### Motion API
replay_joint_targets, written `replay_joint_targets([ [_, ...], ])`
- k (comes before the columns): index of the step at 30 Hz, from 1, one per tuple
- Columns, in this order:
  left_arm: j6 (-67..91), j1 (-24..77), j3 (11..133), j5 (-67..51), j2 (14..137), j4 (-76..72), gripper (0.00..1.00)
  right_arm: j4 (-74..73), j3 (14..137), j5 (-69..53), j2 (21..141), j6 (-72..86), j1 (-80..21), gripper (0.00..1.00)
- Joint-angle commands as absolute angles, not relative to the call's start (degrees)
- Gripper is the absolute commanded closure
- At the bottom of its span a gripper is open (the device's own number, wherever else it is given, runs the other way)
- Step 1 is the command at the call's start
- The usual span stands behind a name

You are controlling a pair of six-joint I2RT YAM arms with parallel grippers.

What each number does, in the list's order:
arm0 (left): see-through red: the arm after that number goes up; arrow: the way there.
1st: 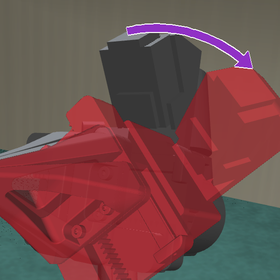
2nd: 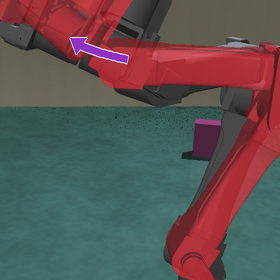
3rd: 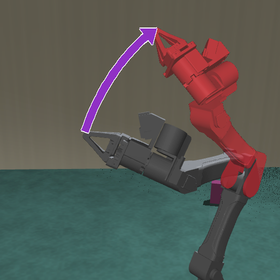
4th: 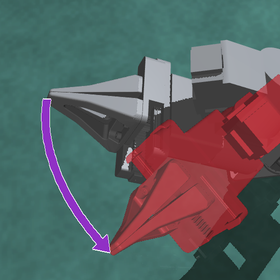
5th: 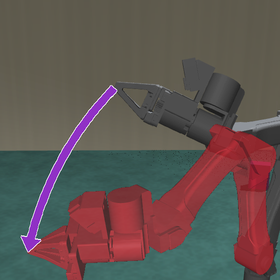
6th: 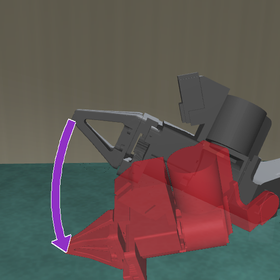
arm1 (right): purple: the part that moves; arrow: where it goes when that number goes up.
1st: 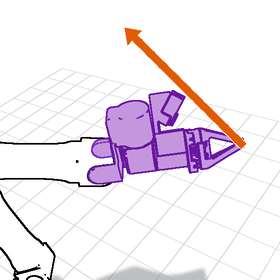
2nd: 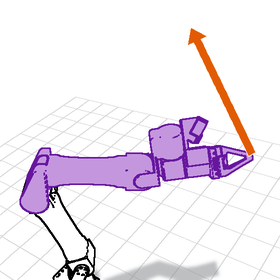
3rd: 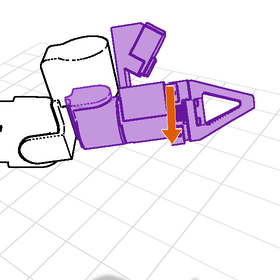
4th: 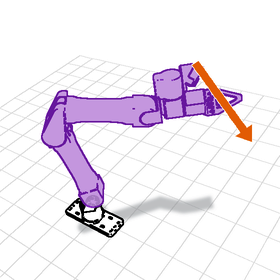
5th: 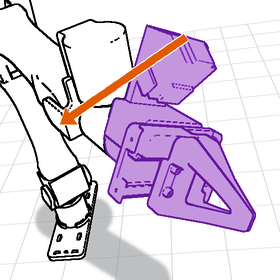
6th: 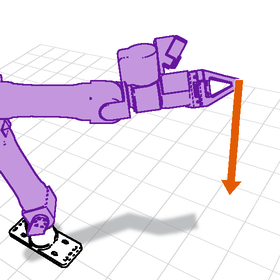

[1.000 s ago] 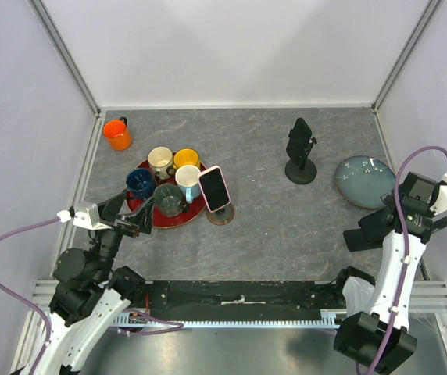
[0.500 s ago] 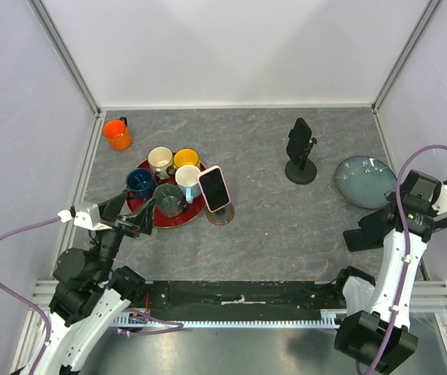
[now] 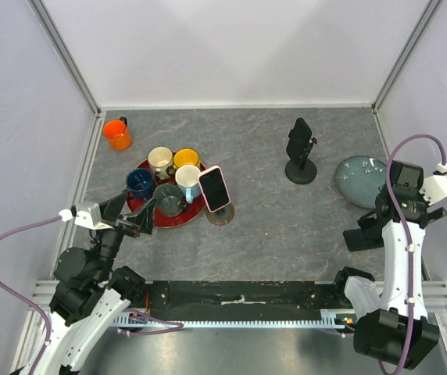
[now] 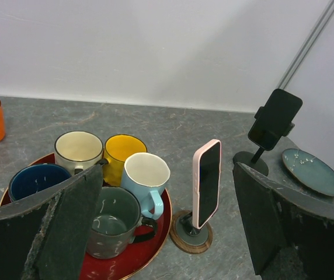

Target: Remove the phone from the phone stand

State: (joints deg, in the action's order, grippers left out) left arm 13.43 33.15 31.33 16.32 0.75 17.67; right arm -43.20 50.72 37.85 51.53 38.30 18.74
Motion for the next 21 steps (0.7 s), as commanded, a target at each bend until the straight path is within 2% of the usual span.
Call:
replay_joint_targets([
  [1, 12.04, 33.31, 32.52, 15.56, 1.58, 17.23, 0.01, -45.00, 51.42, 44.73, 51.42, 42.54, 16.35, 0.02],
  [13, 12.04, 33.31, 32.52, 15.47, 0.97, 17.40, 0.01, -45.35, 47.02, 48.16, 50.80, 44.30, 15.82, 0.04],
  [16, 12.13, 33.31, 32.61, 15.47, 0.88, 17.49, 0.01, -45.00, 46.14, 48.25, 50.63, 44.39, 15.91, 0.06],
  [21, 12.13, 33.31, 32.61, 15.56, 0.97, 17.58, 0.01, -44.39, 45.97, 49.04, 50.10, 43.68, 15.91, 0.17],
])
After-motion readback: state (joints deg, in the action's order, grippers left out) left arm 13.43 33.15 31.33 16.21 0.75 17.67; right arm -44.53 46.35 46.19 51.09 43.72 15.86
